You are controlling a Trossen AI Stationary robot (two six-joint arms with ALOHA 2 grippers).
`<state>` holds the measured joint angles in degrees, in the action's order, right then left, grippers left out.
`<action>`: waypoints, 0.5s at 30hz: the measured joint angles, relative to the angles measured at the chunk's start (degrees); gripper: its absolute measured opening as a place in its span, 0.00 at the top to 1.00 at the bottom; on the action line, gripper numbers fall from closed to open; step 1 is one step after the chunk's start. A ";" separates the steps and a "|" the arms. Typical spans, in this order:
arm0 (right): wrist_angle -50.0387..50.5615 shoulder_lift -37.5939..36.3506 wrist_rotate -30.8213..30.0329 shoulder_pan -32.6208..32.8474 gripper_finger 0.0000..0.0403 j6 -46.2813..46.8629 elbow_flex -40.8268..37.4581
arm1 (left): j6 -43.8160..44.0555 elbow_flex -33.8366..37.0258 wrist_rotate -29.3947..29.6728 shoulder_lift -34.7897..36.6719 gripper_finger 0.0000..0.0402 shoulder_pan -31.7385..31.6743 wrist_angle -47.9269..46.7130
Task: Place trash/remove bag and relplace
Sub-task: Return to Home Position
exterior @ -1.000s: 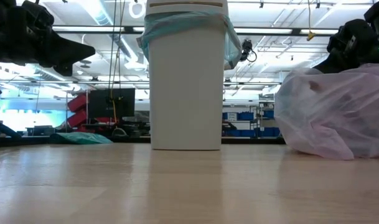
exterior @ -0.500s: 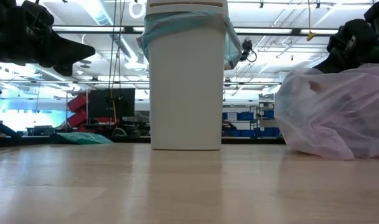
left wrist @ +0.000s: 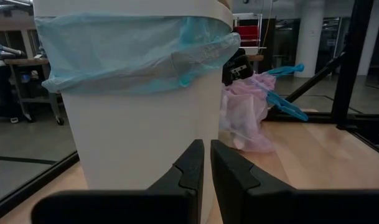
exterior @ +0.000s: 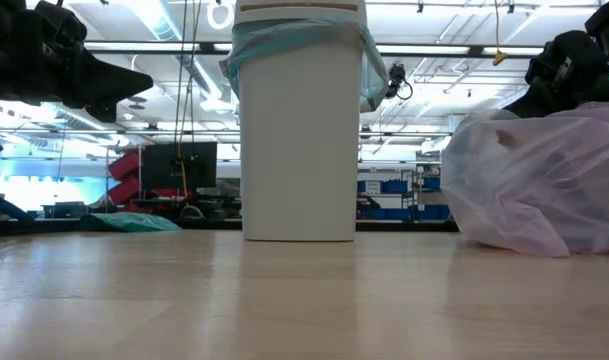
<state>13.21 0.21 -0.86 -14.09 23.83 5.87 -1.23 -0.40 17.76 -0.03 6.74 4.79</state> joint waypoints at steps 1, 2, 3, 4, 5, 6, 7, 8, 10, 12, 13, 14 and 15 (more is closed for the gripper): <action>0.00 0.00 0.01 0.00 0.99 0.00 0.00 | 0.01 0.02 0.00 0.00 0.90 0.00 -0.01; 0.00 0.00 0.00 0.00 0.99 0.00 0.00 | 0.01 0.02 0.00 0.00 0.90 0.00 -0.01; 0.00 0.00 0.00 0.00 0.99 0.00 0.00 | 0.01 0.02 0.00 0.00 0.90 0.00 -0.01; 0.00 0.00 0.00 0.00 0.99 0.00 0.00 | 0.01 0.02 0.00 0.00 0.90 0.00 -0.01; 0.00 0.00 0.02 0.00 0.99 0.00 0.00 | -0.01 0.02 0.00 0.00 0.90 0.00 0.01; 0.00 0.00 0.00 0.00 1.00 0.00 0.00 | 0.00 0.02 0.00 0.00 0.90 0.00 0.00; 0.00 0.00 0.00 0.00 1.00 0.00 0.00 | 0.01 0.02 0.00 0.00 0.90 0.00 -0.01; 0.00 0.00 0.00 0.00 1.00 0.00 0.00 | 0.01 0.02 0.00 0.00 0.90 0.00 0.00; 0.00 0.00 0.00 0.00 1.00 0.00 0.00 | 0.01 0.02 0.00 -0.01 0.90 0.00 -0.01; 0.00 0.00 0.00 0.00 1.00 0.00 0.00 | 0.01 0.02 0.00 0.00 0.90 0.00 -0.01; 0.00 0.00 0.00 0.00 0.99 0.00 0.00 | 0.00 0.02 0.00 0.00 0.90 0.00 -0.01; 0.00 0.00 0.00 0.00 0.99 0.00 0.00 | 0.00 0.02 0.00 0.00 0.90 0.00 0.01; 0.00 0.00 0.00 0.00 0.99 0.00 0.00 | -0.01 0.02 0.00 0.00 0.90 0.00 -0.01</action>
<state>13.21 0.21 -0.86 -14.09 23.83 5.87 -1.23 -0.38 17.76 -0.03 6.74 4.78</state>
